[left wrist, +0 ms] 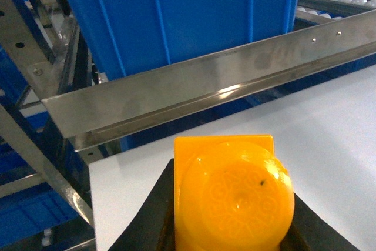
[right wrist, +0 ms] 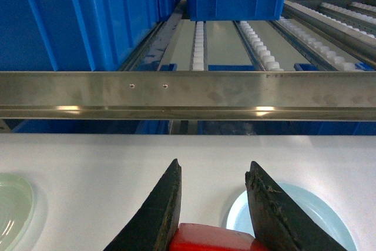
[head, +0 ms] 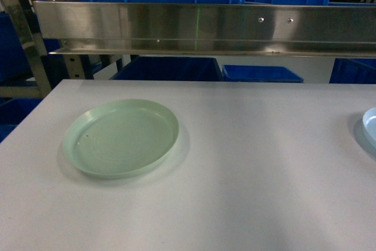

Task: Sort and place red and yellow blocks in left bins

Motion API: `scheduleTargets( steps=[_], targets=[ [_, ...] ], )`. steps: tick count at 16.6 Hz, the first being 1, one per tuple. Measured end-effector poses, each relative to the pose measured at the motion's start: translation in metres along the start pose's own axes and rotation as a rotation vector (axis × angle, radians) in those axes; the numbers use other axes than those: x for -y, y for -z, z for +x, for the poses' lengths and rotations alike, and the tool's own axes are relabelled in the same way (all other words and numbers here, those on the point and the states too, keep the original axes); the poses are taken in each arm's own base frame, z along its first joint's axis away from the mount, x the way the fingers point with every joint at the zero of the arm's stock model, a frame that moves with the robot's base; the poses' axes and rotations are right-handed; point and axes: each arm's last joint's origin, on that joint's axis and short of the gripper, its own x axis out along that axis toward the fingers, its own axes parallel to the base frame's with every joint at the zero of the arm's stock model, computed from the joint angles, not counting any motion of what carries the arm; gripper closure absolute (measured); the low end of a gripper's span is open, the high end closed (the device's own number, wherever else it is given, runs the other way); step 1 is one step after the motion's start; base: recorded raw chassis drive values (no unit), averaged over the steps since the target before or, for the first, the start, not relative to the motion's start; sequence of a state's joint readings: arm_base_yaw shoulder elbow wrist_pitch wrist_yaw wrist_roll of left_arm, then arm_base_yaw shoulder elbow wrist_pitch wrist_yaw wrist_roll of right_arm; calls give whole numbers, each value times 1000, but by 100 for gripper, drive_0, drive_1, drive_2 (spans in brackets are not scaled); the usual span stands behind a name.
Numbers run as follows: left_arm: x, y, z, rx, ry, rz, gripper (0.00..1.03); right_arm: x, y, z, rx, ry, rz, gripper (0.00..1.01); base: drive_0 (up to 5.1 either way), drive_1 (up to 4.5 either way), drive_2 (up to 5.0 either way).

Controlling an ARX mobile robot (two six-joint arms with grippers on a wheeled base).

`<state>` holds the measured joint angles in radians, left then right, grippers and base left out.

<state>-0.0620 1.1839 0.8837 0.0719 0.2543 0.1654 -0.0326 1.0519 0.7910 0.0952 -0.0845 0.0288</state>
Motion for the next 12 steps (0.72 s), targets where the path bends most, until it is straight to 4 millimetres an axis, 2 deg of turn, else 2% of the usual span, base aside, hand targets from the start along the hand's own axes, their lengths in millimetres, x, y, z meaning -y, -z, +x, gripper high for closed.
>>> scheduleTargets(
  steps=[12],
  targets=[
    [0, 0, 0, 2, 0, 0, 76, 0, 0, 0, 0, 1, 0, 73, -505, 241, 241]
  ],
)
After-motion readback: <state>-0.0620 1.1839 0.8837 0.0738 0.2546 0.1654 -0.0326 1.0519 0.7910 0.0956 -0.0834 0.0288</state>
